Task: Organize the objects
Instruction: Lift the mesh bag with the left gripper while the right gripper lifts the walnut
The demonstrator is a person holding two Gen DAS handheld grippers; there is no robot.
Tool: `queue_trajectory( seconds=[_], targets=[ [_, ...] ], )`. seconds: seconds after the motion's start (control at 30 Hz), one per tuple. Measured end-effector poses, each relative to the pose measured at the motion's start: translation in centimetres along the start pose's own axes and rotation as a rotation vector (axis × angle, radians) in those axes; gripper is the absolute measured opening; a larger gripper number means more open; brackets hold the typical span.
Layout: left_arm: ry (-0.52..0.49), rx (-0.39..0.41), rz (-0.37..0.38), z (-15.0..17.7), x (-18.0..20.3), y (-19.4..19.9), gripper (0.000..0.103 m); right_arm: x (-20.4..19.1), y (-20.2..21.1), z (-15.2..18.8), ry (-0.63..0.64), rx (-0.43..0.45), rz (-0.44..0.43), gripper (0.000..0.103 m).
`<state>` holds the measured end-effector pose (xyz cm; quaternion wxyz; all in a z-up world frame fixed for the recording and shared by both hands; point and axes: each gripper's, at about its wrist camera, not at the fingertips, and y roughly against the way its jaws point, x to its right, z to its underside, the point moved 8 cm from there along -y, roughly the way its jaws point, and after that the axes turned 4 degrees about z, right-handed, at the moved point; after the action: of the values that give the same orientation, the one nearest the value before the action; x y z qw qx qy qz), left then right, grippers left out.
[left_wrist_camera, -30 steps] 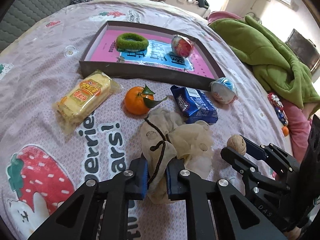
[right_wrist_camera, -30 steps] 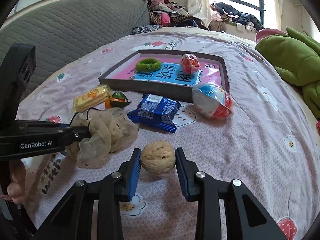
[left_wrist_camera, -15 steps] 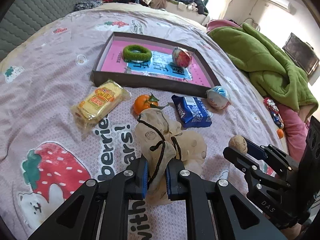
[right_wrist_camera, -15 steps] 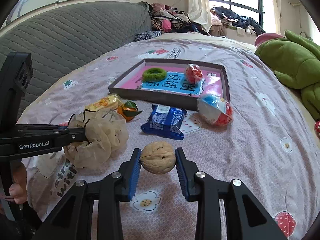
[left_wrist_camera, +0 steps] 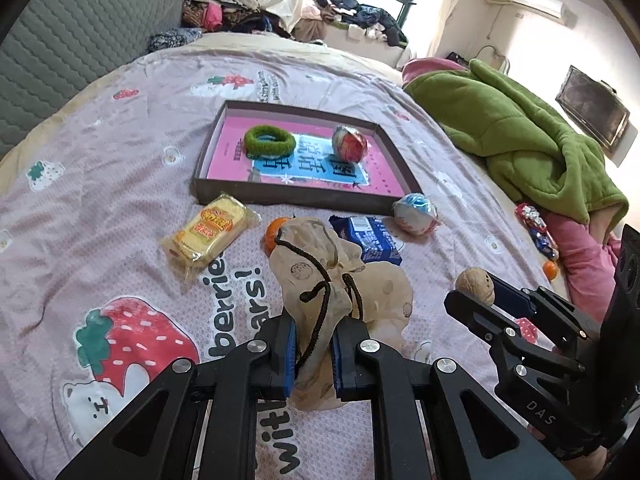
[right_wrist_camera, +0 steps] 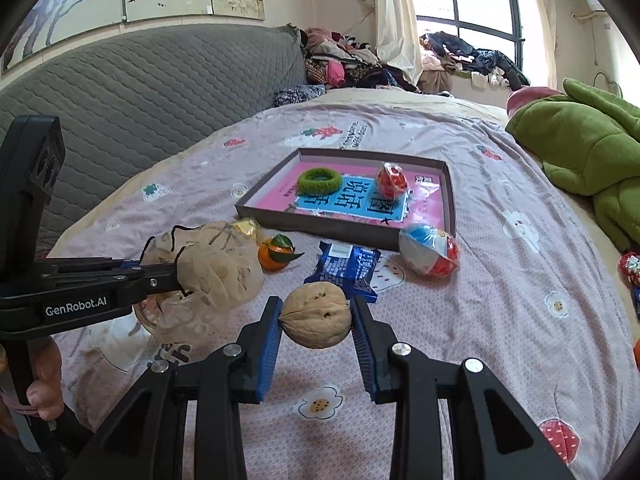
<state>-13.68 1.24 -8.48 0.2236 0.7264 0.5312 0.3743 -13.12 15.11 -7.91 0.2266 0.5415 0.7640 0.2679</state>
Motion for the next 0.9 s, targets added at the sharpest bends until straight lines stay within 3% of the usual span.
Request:
queue_trajectory(
  seconds=[0.9],
  targets=[
    [-0.066, 0.179, -0.022, -3.6, 0.9, 4.2, 0.014, -0.2, 3.4, -4.7, -0.046, 0.154, 0.062, 0.035]
  ],
)
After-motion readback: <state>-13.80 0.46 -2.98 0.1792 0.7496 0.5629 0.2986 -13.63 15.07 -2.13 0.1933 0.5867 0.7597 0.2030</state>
